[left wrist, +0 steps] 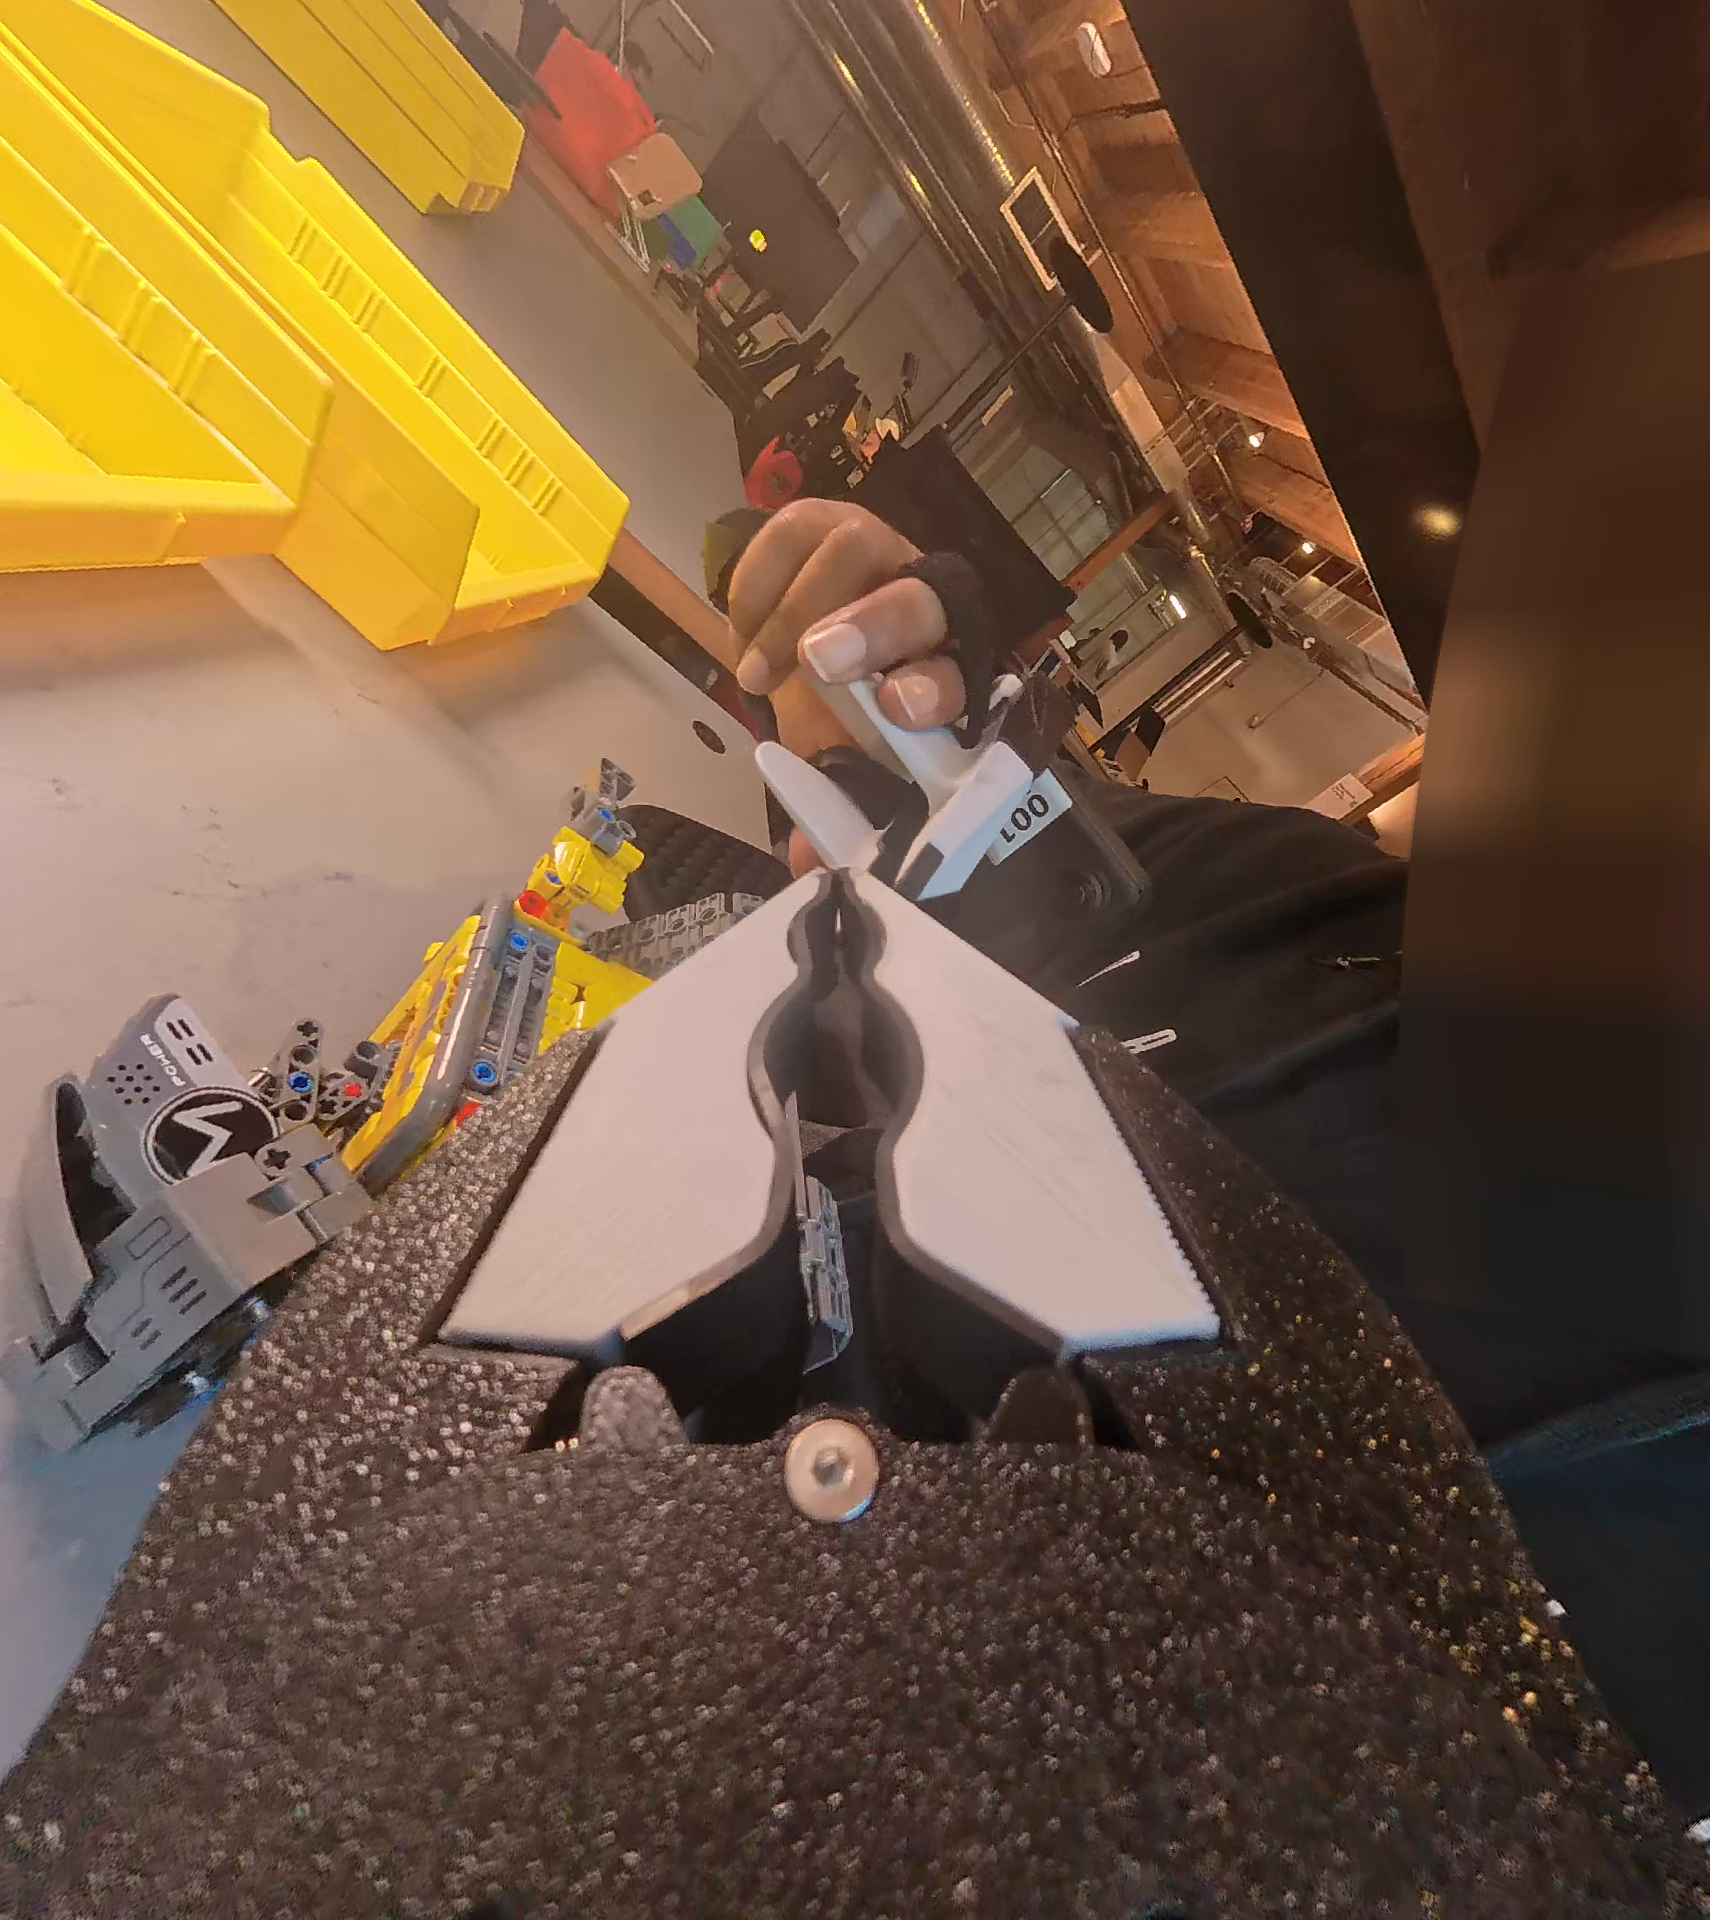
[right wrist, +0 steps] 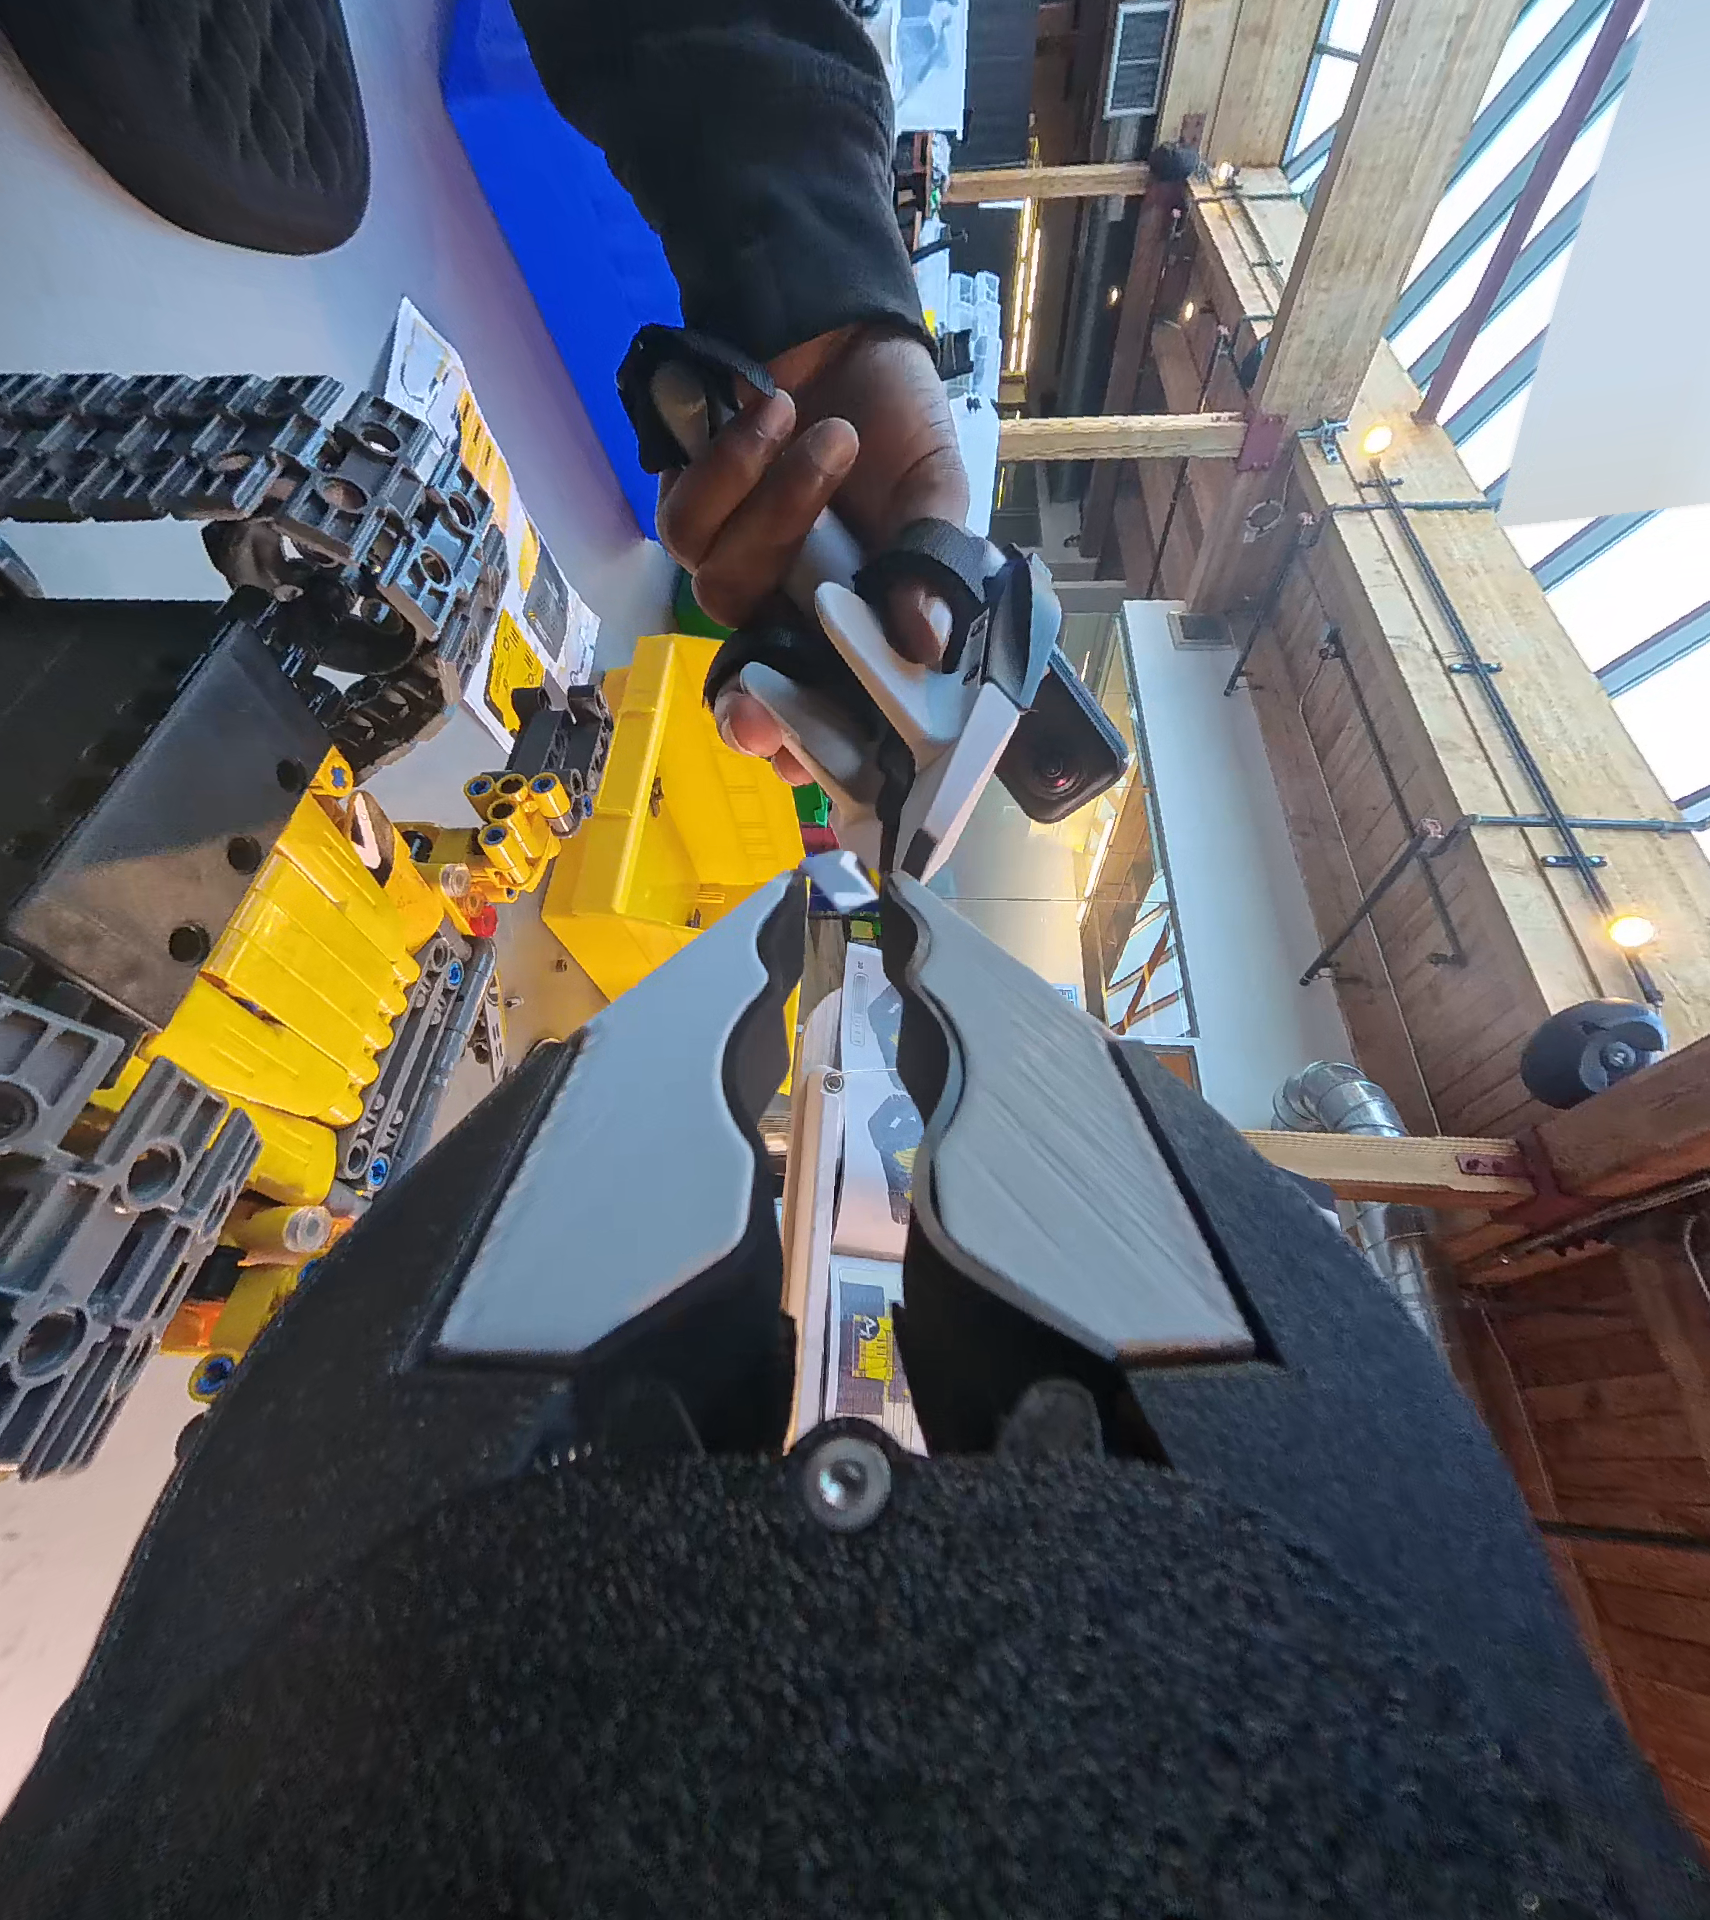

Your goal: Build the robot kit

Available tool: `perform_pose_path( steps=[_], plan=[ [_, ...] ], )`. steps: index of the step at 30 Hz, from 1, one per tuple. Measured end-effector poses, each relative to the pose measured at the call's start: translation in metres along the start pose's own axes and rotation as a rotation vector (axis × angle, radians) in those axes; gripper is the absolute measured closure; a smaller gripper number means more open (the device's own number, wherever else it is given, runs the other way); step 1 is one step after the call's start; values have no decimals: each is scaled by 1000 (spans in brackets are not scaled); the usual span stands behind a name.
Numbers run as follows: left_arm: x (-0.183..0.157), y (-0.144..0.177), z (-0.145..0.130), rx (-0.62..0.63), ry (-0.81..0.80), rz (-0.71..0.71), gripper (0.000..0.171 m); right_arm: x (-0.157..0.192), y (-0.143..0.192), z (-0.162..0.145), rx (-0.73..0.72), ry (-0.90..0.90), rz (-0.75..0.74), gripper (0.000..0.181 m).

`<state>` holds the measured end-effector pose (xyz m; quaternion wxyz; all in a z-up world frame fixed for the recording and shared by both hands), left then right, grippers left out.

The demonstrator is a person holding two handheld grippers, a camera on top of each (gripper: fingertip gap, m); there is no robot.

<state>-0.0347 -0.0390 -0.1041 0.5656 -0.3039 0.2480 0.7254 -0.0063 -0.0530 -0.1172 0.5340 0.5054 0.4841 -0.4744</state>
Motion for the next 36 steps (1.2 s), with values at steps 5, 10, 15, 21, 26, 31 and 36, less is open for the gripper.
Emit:
perform_pose_path(
  steps=[5, 10, 15, 21, 26, 31, 36],
  plan=[
    [3, -1, -1, 9, -1, 19, 171, -1, 1, 2, -3, 1, 5, 172],
    [6, -1, -1, 10, 0, 31, 171, 0, 1, 3, -6, 6, 20, 175],
    [8, -1, -2, 16, -6, 42, 171, 1, 1, 5, -10, 0, 33, 178],
    [9, -1, -4, 21, -12, 45, 171, 5, 1, 6, -26, -115, 86, 181],
    [8, -3, -5, 26, -15, 39, 171, 6, 0, 6, -23, -168, 118, 181],
    [8, -1, -4, 14, -6, 27, 171, 5, 2, 3, -24, -164, 118, 177],
    [3, -1, -3, -3, 15, -12, 171, 13, 1, -6, 30, -29, 100, 158]
  ],
)
Point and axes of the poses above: each gripper's, where its closed fingertips meet, y back along the fingers, z out of its top, x = y × z across the jaws, the point moved 1 cm from there along y, back along the fingers
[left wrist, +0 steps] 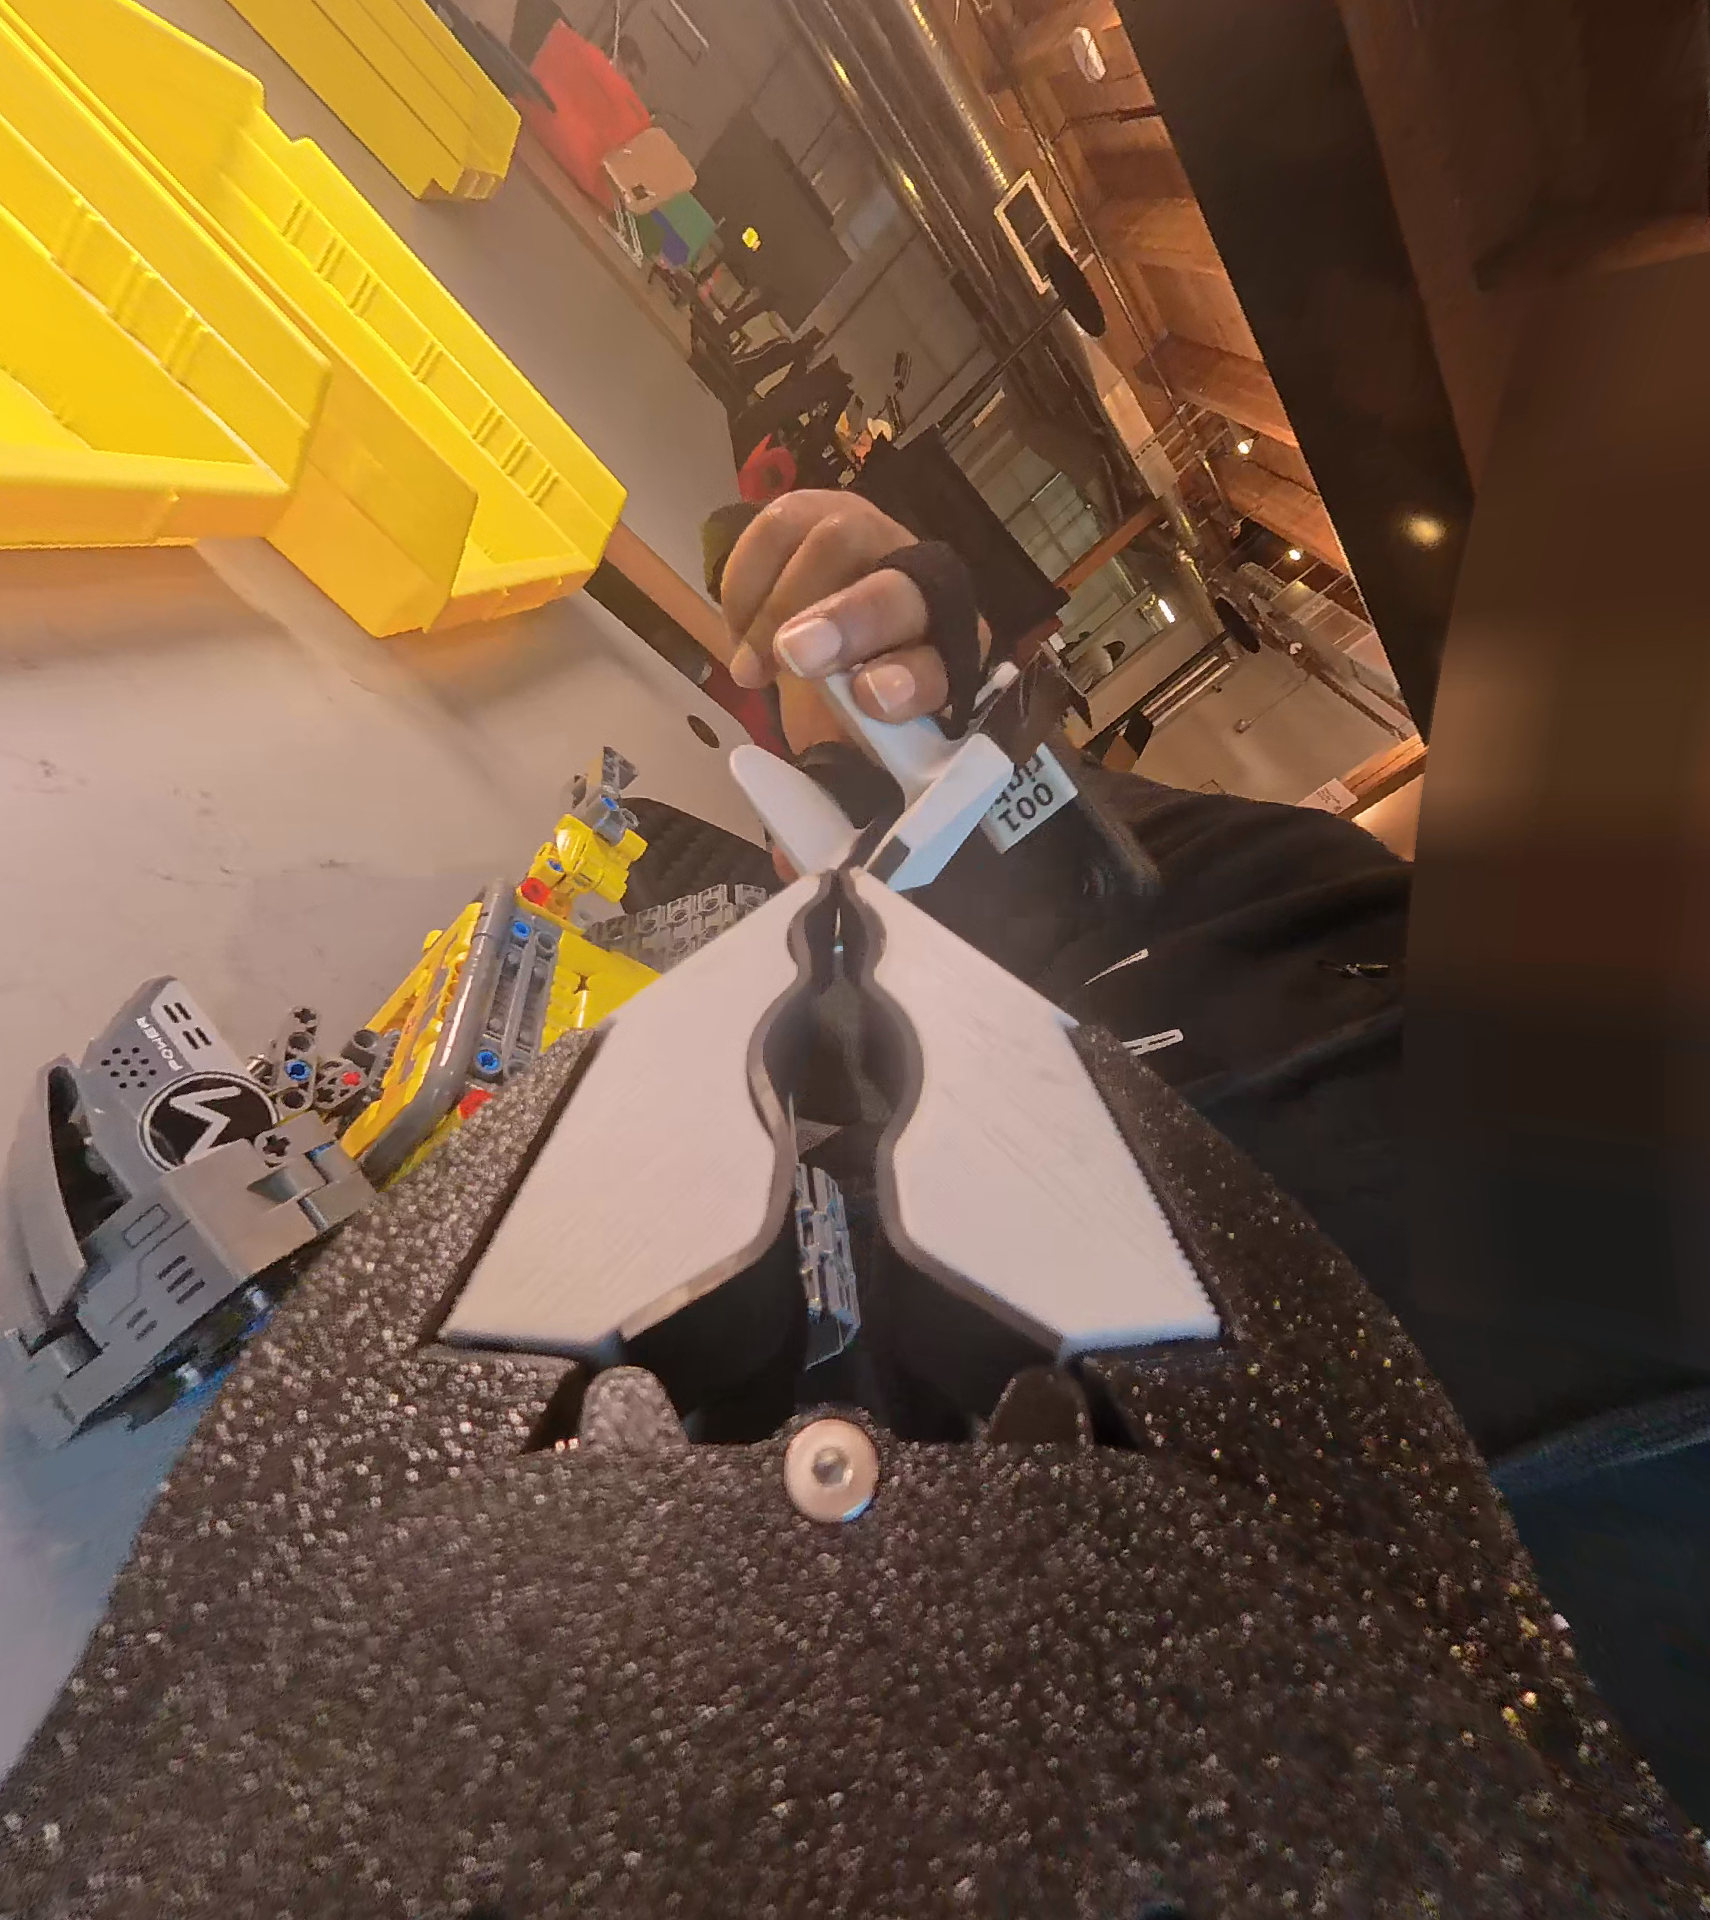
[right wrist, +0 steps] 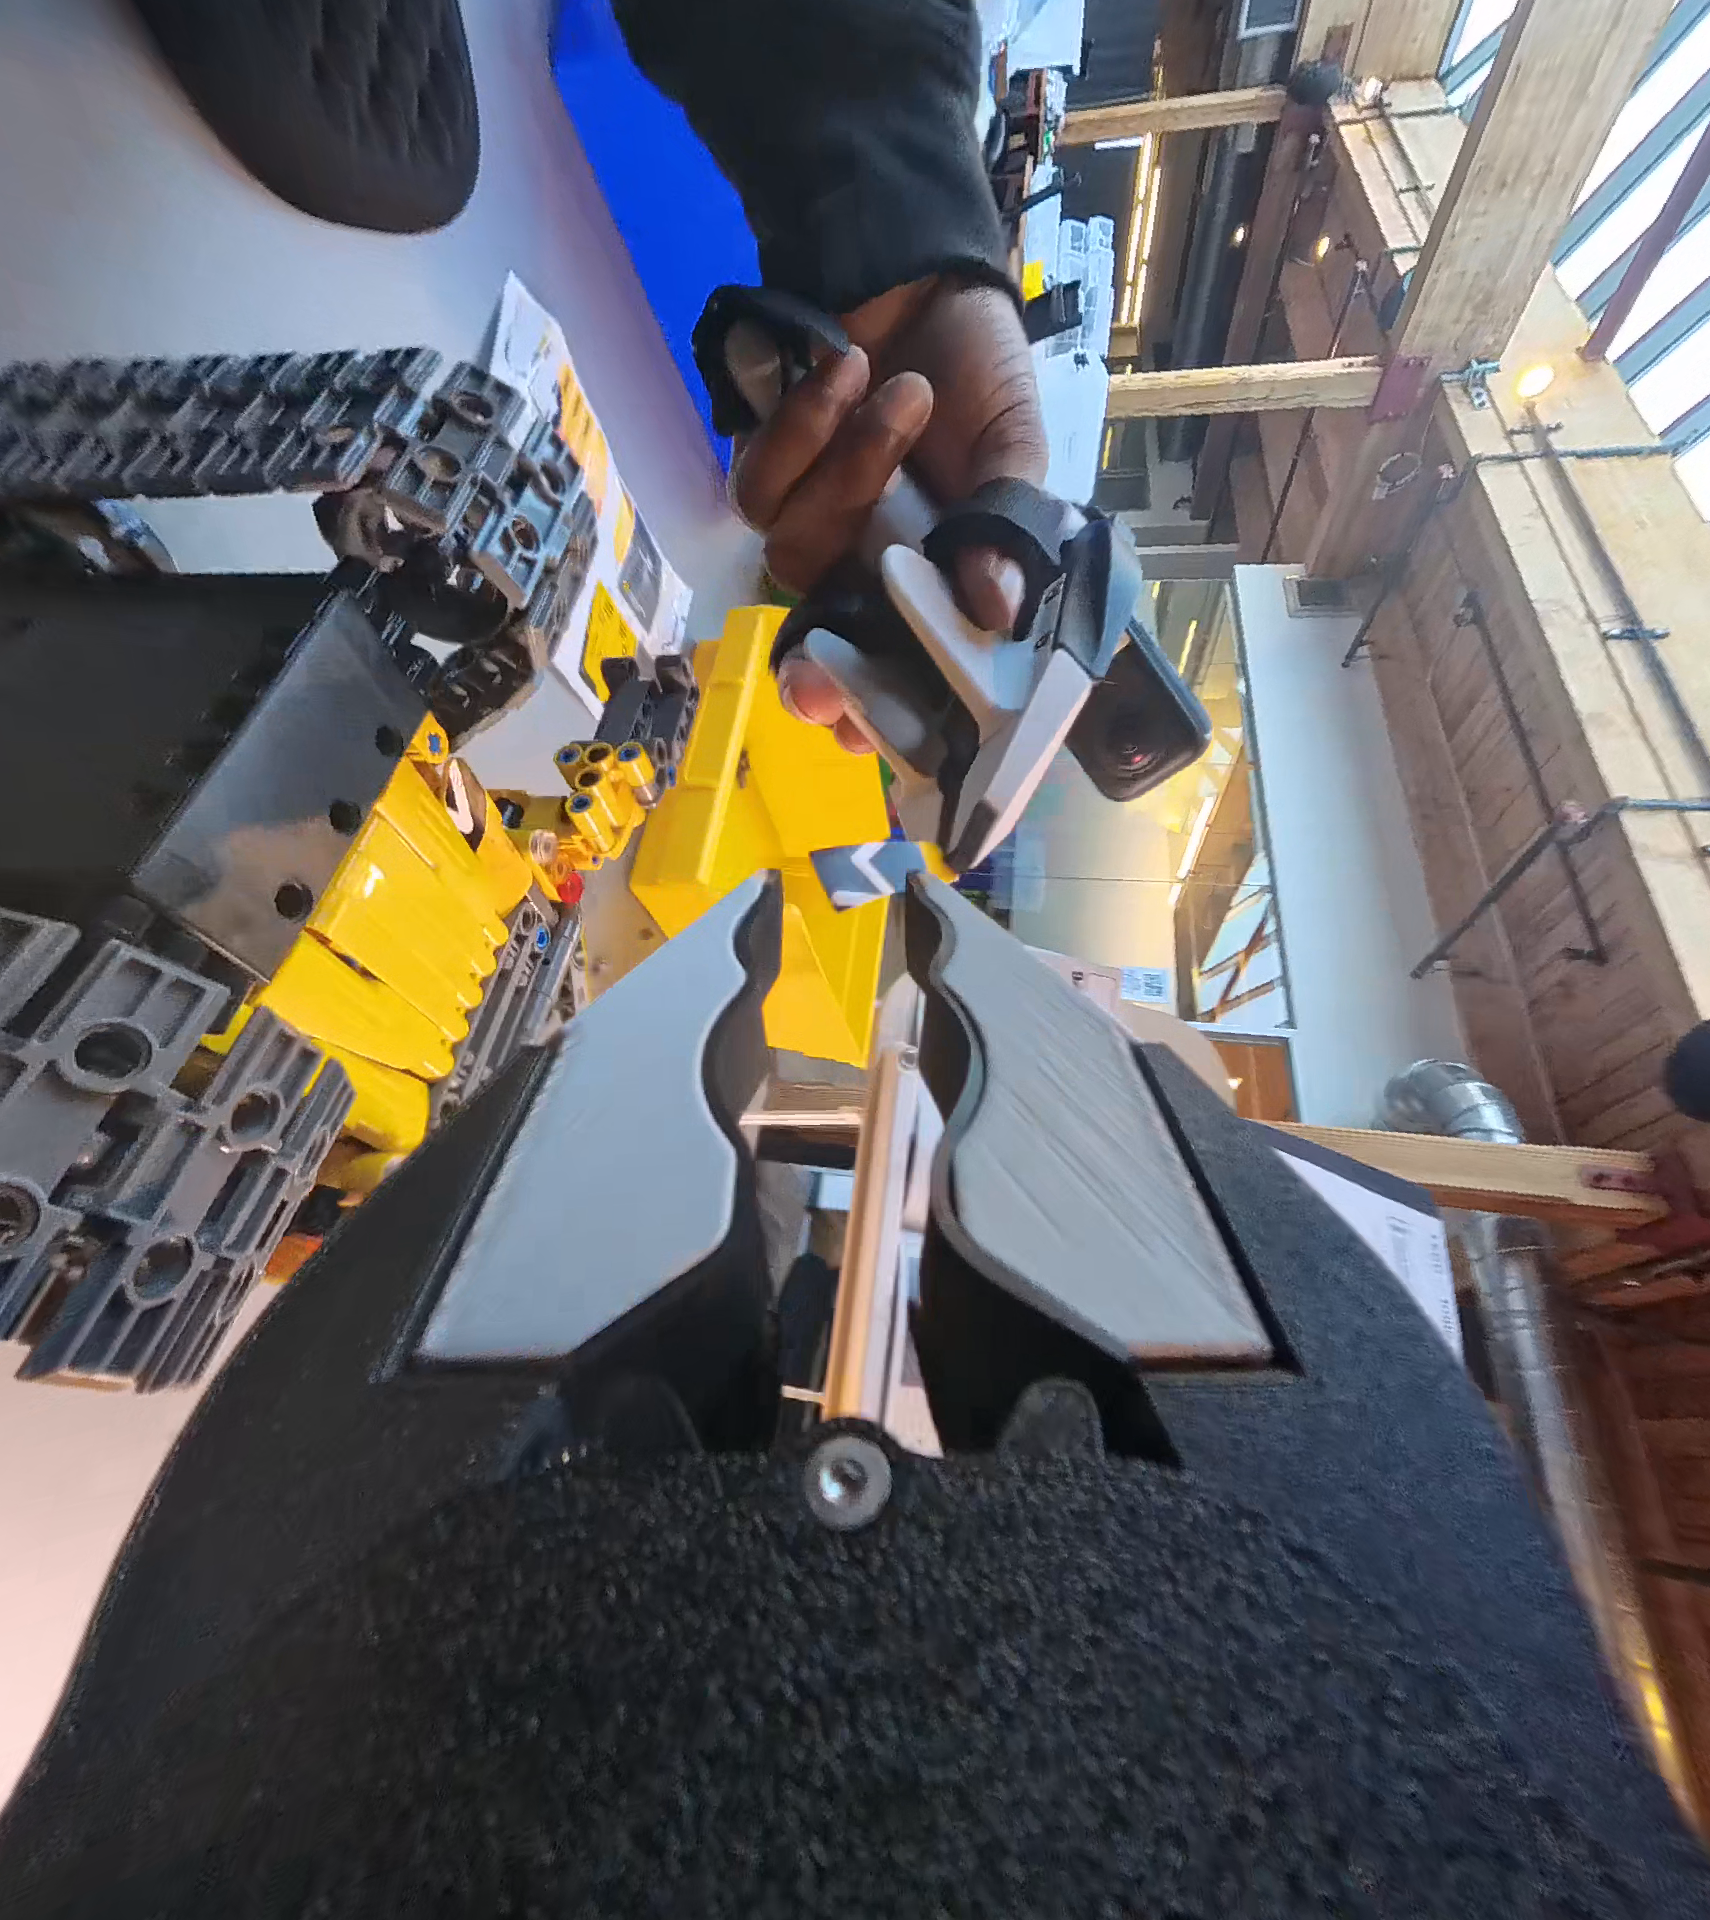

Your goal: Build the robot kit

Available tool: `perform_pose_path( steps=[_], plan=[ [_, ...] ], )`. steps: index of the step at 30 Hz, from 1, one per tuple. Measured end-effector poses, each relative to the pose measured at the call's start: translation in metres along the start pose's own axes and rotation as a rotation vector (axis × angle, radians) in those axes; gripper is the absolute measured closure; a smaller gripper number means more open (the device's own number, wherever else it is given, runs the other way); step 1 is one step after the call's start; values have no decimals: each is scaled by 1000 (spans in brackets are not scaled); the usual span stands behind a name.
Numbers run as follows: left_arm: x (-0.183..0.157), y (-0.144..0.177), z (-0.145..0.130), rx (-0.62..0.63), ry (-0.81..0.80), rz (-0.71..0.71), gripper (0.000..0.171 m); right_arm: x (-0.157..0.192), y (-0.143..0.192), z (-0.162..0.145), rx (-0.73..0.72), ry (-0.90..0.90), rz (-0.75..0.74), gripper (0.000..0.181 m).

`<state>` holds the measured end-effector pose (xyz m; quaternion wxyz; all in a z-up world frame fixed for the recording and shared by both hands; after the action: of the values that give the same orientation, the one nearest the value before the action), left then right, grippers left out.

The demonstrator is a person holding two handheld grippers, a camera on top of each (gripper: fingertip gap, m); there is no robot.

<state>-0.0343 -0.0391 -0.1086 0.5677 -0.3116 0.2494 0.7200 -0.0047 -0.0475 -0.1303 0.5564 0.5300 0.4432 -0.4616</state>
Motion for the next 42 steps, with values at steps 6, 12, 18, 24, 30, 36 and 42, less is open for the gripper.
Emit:
perform_pose_path(
  steps=[6, 12, 18, 24, 30, 36, 42],
  plan=[
    [-2, -1, 1, -14, 23, -21, 171, 1, -5, 0, 22, 95, -61, 159],
    [3, 1, 1, -16, 27, -1, 171, -4, -4, 1, 17, 105, -86, 168],
    [6, 1, 0, -13, 26, 10, 171, -4, -3, 2, 14, 99, -84, 173],
    [9, 1, 0, -13, 30, 17, 171, -4, -3, 3, 13, 96, -82, 175],
    [10, 1, 0, -12, 29, 23, 171, -4, -3, 4, 10, 93, -79, 176],
    [11, 2, -1, -13, 31, 26, 171, -3, -3, 5, 7, 75, -66, 181],
    [7, 6, 1, -32, -109, 59, 146, -12, -3, 4, -51, -361, 64, 181]
  ],
)
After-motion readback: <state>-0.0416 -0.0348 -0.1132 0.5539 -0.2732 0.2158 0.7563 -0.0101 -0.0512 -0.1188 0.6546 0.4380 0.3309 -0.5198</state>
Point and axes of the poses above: each gripper's, where its closed fingertips meet, y back along the fingers, z out of its top, x = y × z across the jaws, the point moved 1 cm from there along y, back along the fingers
